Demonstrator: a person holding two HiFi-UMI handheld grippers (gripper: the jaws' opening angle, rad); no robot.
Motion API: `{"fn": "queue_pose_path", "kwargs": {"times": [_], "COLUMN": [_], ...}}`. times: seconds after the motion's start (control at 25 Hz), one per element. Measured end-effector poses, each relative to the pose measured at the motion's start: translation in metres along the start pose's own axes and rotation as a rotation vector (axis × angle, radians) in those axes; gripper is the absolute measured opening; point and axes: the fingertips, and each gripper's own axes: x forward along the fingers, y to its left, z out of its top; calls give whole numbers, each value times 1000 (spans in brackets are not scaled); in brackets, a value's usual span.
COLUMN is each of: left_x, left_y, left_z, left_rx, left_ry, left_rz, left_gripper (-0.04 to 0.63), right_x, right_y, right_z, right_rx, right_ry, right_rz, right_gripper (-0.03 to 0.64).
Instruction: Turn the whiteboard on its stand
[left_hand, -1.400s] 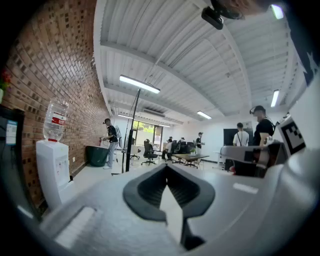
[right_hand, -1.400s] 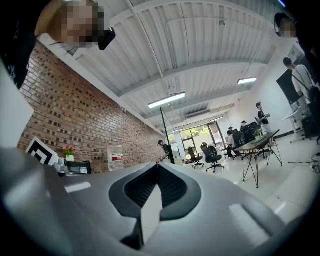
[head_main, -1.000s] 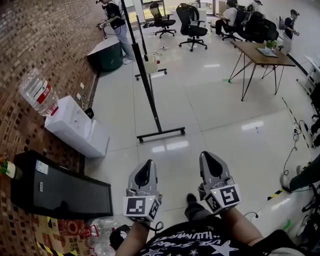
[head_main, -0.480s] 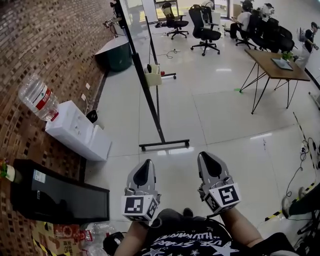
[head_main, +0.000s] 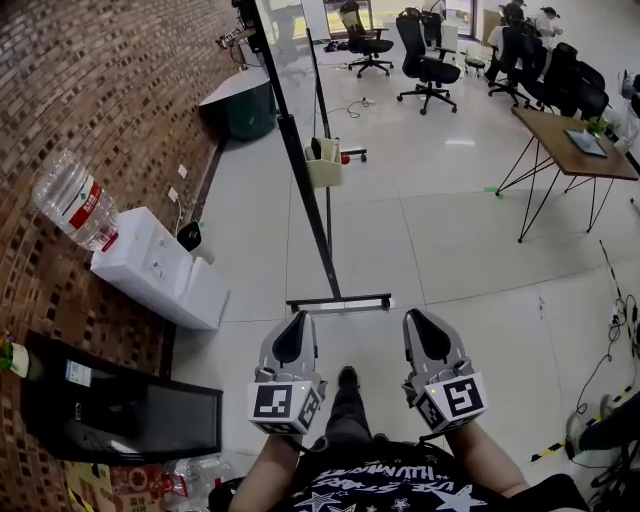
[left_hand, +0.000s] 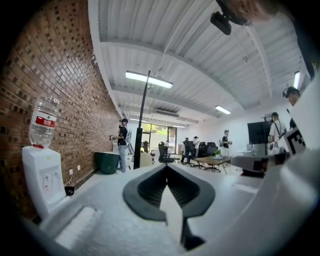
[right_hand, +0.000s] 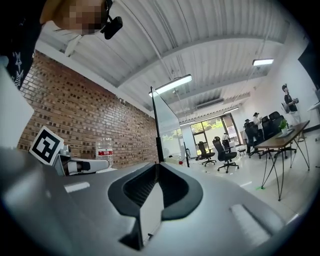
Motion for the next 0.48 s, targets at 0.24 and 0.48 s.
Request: {"fn": "queue_pose_path", "kwargs": {"times": [0.24, 0.48], "left_x": [67, 128], "left_y": [31, 61], "left_z": [9, 18], "left_rx": [1, 2], "left_ry": [-19, -14], "left_rz": [-47, -73], "left_gripper": [6, 6], "right_x": [65, 132], "right_y": [-11, -18], "right_z": [9, 19], "right_rx": [-7, -18], "right_ry": [-34, -43], "right_rz": [-18, -38], "right_gripper": [25, 25]}}
